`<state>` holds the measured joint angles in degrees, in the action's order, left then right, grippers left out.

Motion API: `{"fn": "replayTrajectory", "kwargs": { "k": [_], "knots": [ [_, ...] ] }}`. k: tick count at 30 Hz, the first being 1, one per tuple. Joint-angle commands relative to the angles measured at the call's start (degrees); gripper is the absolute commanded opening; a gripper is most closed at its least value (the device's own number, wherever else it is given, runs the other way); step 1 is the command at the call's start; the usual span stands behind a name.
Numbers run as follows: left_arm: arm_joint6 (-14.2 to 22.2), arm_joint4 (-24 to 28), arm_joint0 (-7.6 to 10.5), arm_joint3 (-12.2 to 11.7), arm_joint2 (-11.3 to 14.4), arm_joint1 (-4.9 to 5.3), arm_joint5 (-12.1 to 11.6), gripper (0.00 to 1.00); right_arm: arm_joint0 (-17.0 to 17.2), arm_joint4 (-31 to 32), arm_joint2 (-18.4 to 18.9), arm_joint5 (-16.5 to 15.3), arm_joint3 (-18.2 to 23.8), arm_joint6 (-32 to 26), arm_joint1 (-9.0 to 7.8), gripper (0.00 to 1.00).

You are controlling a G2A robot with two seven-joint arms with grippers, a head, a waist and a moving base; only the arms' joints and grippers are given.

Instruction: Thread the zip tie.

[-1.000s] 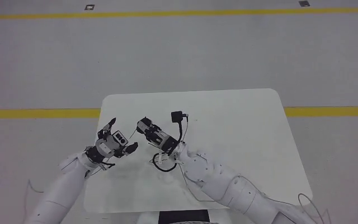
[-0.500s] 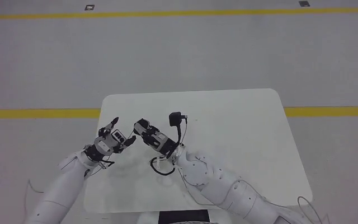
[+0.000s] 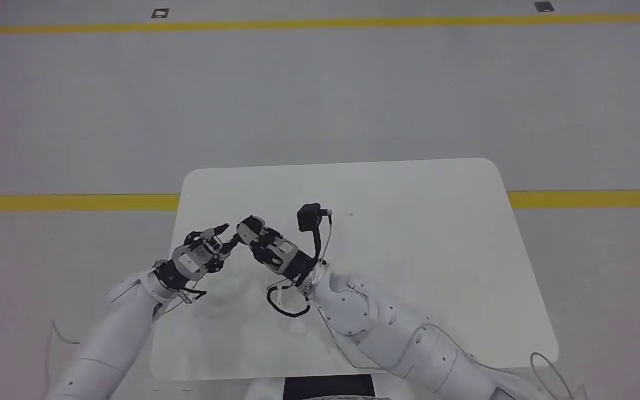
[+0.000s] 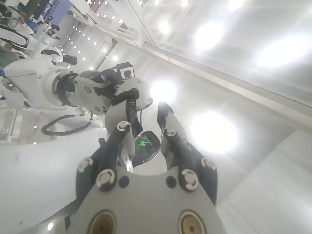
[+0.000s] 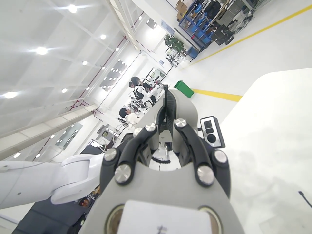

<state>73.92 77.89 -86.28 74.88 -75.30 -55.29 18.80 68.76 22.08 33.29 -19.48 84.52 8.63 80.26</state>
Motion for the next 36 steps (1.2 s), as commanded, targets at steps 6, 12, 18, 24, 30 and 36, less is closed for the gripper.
{"fn": "replayTrajectory", "kwargs": {
  "k": [6, 12, 18, 24, 30, 36],
  "knots": [
    [0.63, -0.81, -0.29, 0.64, 0.13, -0.01, 0.28, 0.21, 0.07, 0.60, 0.01, 0.00, -1.05, 0.46, 0.53, 0.00],
    [0.64, -1.44, -0.42, 0.81, 0.08, 0.02, 0.58, 0.06, 0.05, 1.08, 0.15, 0.00, -1.61, 0.18, 0.95, 0.00],
    [0.59, -1.92, -0.37, 0.64, -0.07, 0.02, 0.29, 0.00, 0.24, 1.24, 0.49, 0.00, -1.87, -0.35, 1.25, 0.00],
    [1.13, -2.52, -0.29, 0.22, -0.98, 0.16, -0.58, 0.00, 0.74, 1.26, 1.80, 0.00, -1.55, -1.00, 1.26, 1.00],
    [1.48, -3.82, -0.45, 0.27, -1.81, 0.34, -1.56, 0.00, 2.40, 1.18, 4.43, 0.00, 0.65, -2.41, 0.52, 1.00],
    [3.93, -8.07, -0.21, 0.12, -2.64, 0.79, -3.40, 0.00, 4.67, -5.70, 8.22, 0.00, 3.99, -9.49, -0.91, 1.00]
  ]
}}
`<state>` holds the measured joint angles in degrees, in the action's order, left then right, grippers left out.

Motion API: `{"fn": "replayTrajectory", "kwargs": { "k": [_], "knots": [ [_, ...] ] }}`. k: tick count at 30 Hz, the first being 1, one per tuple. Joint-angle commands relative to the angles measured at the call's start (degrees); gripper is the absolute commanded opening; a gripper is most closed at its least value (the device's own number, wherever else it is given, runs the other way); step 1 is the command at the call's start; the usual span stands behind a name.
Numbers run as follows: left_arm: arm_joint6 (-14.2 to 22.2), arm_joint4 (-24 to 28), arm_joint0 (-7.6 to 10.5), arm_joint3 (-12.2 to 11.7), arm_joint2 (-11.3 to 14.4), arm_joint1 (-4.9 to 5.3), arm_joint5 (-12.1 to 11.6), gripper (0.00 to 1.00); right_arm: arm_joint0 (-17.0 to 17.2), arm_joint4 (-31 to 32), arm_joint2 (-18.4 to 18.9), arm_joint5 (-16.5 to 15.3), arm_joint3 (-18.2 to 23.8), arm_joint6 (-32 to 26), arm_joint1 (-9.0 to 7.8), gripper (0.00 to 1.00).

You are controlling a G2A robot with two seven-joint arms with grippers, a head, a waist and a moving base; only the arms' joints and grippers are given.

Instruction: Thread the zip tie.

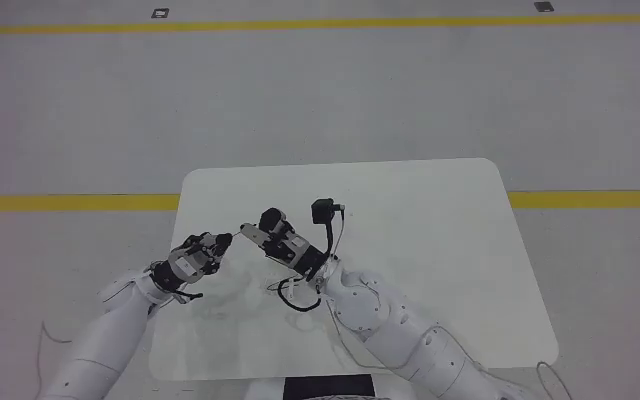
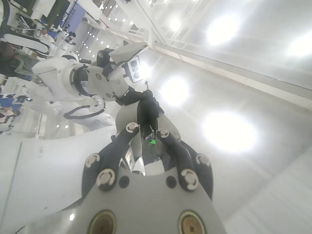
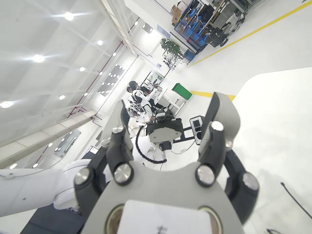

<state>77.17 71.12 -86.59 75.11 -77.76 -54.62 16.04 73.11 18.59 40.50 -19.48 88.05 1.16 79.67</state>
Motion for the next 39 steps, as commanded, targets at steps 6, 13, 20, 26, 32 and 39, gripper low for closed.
{"fn": "replayTrajectory", "kwargs": {
  "k": [6, 13, 20, 26, 32, 39],
  "knots": [
    [2.47, -8.87, 0.65, -0.51, -0.94, 0.73, -6.09, 0.00, 1.25, -10.73, 3.03, 0.00, 0.69, -9.48, -1.01, 1.00],
    [2.47, -8.87, 0.65, -0.51, -0.94, 0.73, -6.09, 0.00, 1.25, -10.73, 3.03, 0.00, 0.69, -9.48, -1.01, 1.00],
    [2.47, -13.53, 1.84, -3.01, -0.86, 0.78, -15.63, 0.00, 1.93, -17.49, 3.70, 1.94, 0.21, -14.06, -1.07, 1.00],
    [2.47, -15.77, 5.46, -8.77, 2.39, 1.14, -22.77, 0.00, 0.69, -29.60, 6.71, 7.74, -1.01, -28.98, -1.79, 1.00],
    [2.47, -16.08, 7.89, -10.77, 6.76, 2.30, -29.62, 0.00, -0.65, -37.57, 7.13, 12.40, -3.04, -38.45, -1.86, 1.00],
    [2.47, -16.08, 7.89, -10.77, 6.76, 2.30, -29.62, 0.00, -0.65, -37.57, 7.13, 12.40, -3.04, -38.45, -1.86, 1.00]
  ]
}}
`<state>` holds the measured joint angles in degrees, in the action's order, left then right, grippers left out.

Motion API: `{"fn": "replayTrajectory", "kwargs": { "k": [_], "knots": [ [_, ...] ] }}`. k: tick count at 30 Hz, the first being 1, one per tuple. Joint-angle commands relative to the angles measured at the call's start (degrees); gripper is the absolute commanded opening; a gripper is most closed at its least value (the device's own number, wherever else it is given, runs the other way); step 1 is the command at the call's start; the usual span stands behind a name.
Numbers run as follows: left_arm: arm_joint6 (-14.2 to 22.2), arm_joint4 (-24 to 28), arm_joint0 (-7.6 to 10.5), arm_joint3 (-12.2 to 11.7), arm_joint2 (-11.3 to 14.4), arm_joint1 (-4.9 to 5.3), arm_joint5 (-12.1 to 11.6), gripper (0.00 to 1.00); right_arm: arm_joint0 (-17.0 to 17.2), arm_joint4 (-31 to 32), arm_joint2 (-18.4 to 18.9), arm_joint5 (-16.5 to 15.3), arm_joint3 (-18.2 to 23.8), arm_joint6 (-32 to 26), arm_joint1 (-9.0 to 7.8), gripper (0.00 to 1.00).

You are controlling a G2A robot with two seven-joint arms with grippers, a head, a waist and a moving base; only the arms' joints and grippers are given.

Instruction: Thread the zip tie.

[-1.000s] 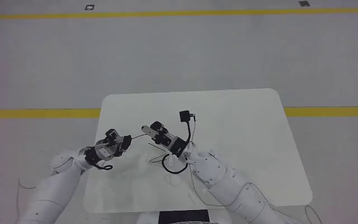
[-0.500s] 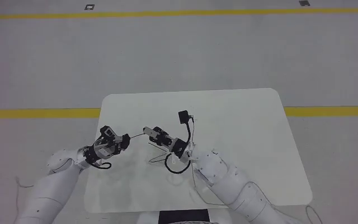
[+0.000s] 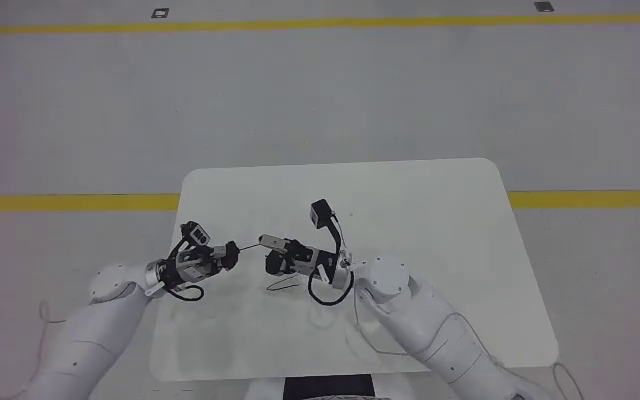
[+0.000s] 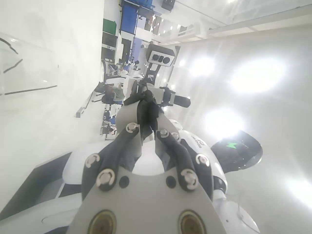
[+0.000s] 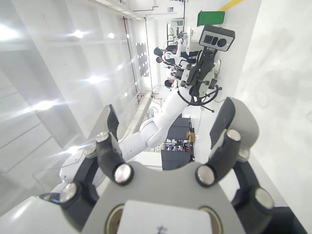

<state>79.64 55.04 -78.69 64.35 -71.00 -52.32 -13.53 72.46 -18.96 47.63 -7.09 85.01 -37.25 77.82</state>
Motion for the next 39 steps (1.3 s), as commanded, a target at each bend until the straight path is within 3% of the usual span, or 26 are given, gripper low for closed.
{"fn": "replayTrajectory", "kwargs": {
  "k": [1, 3, 6, 12, 19, 24, 32, 34, 39],
  "knots": [
    [-1.02, -1.00, 0.00, 0.22, 0.09, 0.01, -0.46, 0.00, 0.00, -0.02, 0.00, 0.01, 0.00, -0.03, 0.00, 1.00],
    [-2.87, -4.32, -0.43, 1.64, 0.26, 0.12, -2.20, 0.00, 0.14, -0.19, -0.01, 0.67, -0.21, 0.06, -0.01, 1.00],
    [-2.14, -6.78, -1.21, 2.86, -1.17, 0.58, -5.75, 0.00, -0.54, -4.82, 0.75, 2.23, -2.03, -3.59, 0.01, 1.00],
    [-0.41, -9.48, -2.81, 5.48, -6.38, 1.17, -5.95, 0.00, -2.90, -9.97, 0.77, 4.91, -6.21, -9.38, 0.29, 1.00],
    [0.00, -14.06, -5.74, 11.62, -9.79, 0.99, -5.95, 0.00, -6.74, -16.13, -1.93, 9.03, -12.47, -17.40, 1.47, 1.00],
    [0.00, -14.90, -5.47, 10.85, -11.34, 0.17, -5.95, 0.00, -7.29, -17.14, -2.34, 8.84, -13.46, -18.31, 1.73, 1.00],
    [0.00, -14.90, -5.47, 10.85, -11.34, 0.17, -5.95, 0.00, -6.82, -17.08, -2.48, 8.73, -12.84, -17.66, 1.75, 1.00],
    [-1.08, -17.86, -5.70, 11.46, -10.78, 0.28, -5.54, 0.00, -7.02, -16.42, -2.27, 8.42, -13.31, -17.93, 1.65, 1.00],
    [0.00, -15.84, -5.83, 11.80, -10.04, 1.14, -2.57, 0.00, -8.67, -15.13, -2.41, 3.25, -16.61, -22.79, 1.70, 1.00]
  ]
}}
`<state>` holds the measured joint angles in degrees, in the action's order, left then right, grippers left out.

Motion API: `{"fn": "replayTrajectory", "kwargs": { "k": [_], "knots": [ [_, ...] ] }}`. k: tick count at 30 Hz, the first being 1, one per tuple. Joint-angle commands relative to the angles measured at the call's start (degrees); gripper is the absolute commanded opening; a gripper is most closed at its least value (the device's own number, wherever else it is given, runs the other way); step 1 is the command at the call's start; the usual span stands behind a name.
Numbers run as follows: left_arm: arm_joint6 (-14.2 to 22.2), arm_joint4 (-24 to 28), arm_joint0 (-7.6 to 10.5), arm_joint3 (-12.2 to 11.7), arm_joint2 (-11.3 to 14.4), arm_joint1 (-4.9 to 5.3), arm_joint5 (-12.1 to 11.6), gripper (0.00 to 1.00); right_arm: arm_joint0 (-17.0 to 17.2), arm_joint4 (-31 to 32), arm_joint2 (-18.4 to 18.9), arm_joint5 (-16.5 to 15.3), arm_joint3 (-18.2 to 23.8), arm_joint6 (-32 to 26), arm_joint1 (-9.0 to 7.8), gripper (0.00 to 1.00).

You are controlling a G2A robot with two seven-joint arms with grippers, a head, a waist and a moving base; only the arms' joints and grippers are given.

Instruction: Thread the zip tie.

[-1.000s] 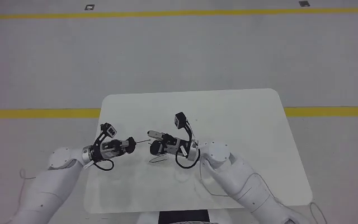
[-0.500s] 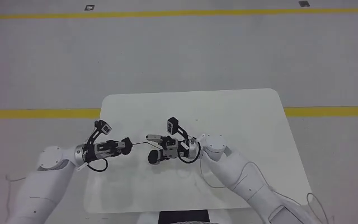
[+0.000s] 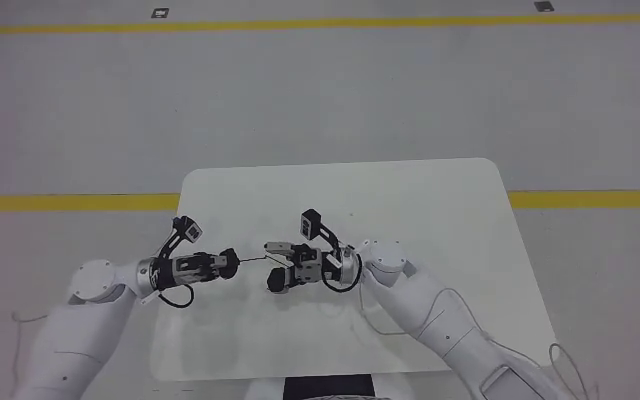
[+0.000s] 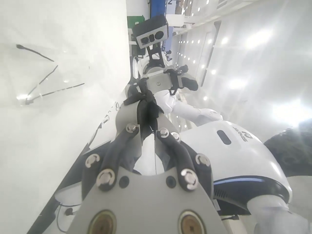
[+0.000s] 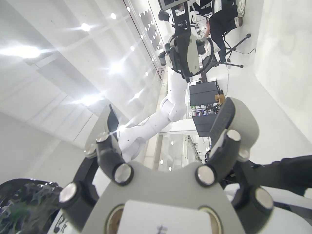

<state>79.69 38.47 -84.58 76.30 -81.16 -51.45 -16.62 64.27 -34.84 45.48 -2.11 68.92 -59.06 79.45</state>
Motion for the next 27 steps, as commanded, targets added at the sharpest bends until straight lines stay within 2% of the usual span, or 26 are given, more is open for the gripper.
{"fn": "replayTrajectory", "kwargs": {
  "k": [1, 2, 5, 10, 14, 18, 19, 20, 21, 25, 27],
  "knots": [
    [-0.05, 0.76, 0.20, -0.52, 0.28, 0.59, 0.62, 0.00, -1.08, 2.27, -0.53, -4.68, -1.30, -1.76, 0.14, 1.00],
    [-0.05, 0.76, 0.36, -1.02, 0.33, 0.80, 0.52, 0.00, -1.34, 3.68, -1.00, -6.55, -1.95, -2.28, 0.20, 1.00],
    [-0.05, 1.32, 0.61, -1.07, 1.27, 1.31, -0.43, 0.00, -1.34, 3.68, -1.00, -6.55, -1.95, -2.28, 0.20, 1.00],
    [-0.05, 1.32, 0.61, -1.07, 1.27, 1.31, -0.43, 0.00, -1.34, 3.68, -1.00, -6.55, -1.95, -2.28, 0.20, 1.00],
    [-0.05, 1.32, 0.61, -1.07, 1.27, 1.31, -0.43, 0.00, -0.77, 5.97, -1.37, -6.00, -1.03, 1.67, 0.24, 1.00],
    [-0.05, 1.32, 0.61, -1.07, 1.27, 1.31, -0.43, 0.00, -1.34, 6.89, -1.57, -7.21, -1.84, 3.67, 0.51, 1.00],
    [-0.05, 1.32, 0.61, -1.07, 1.27, 1.31, -0.43, 0.00, -1.49, 6.98, -1.65, -7.55, -2.12, 4.02, 0.60, 0.75],
    [-0.05, 1.32, 0.61, -1.07, 1.27, 1.31, -0.43, 0.00, -1.66, 6.97, -1.73, -7.81, -2.45, 4.27, 0.70, 0.60],
    [-0.05, 1.32, 0.61, -1.07, 1.27, 1.31, -0.43, 0.00, -1.85, 6.86, -1.84, -8.32, -2.79, 4.55, 0.83, 0.50],
    [-0.05, 1.32, 0.61, -1.07, 1.27, 1.31, -0.43, 0.00, -2.26, 6.76, -2.11, -9.95, -3.78, 5.13, 1.19, 0.38],
    [-0.05, 1.32, 0.61, -1.07, 1.27, 1.31, -0.43, 0.00, -2.41, 6.69, -2.20, -10.17, -4.14, 5.20, 1.31, 0.36]
  ]
}}
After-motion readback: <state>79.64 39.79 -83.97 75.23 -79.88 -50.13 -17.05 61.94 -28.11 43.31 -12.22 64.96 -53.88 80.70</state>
